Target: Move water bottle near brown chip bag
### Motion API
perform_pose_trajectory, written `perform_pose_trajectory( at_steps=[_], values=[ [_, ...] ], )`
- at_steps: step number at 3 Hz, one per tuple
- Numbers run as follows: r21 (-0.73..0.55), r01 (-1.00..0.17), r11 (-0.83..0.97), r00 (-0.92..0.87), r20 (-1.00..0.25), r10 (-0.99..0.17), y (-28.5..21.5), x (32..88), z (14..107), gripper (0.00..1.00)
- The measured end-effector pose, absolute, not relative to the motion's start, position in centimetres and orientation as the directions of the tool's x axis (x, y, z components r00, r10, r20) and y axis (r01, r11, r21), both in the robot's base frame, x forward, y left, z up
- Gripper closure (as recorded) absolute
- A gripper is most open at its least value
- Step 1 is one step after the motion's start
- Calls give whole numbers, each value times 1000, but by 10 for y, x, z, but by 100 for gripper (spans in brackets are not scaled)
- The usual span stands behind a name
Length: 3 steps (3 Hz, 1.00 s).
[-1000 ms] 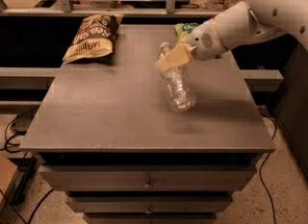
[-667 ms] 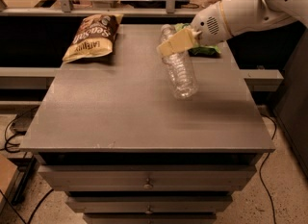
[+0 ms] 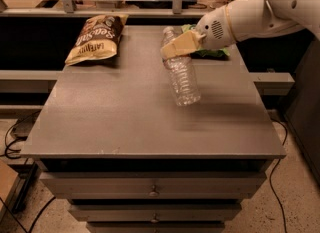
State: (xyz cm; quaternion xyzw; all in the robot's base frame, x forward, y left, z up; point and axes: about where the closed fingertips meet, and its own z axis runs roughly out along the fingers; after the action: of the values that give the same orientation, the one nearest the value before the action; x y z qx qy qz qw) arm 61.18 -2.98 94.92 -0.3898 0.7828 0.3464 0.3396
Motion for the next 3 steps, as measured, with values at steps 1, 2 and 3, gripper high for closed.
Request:
perform_pose_trajectory(
  at_steps=[1,2,3],
  values=[
    [334,-833,442,-455,-867,-202,5,653,948,100],
    [373,-809,455,-453,-888,-77,20,684,950,100],
    [470,-735,489,-505,-860,68,44,727,932,100]
  ],
)
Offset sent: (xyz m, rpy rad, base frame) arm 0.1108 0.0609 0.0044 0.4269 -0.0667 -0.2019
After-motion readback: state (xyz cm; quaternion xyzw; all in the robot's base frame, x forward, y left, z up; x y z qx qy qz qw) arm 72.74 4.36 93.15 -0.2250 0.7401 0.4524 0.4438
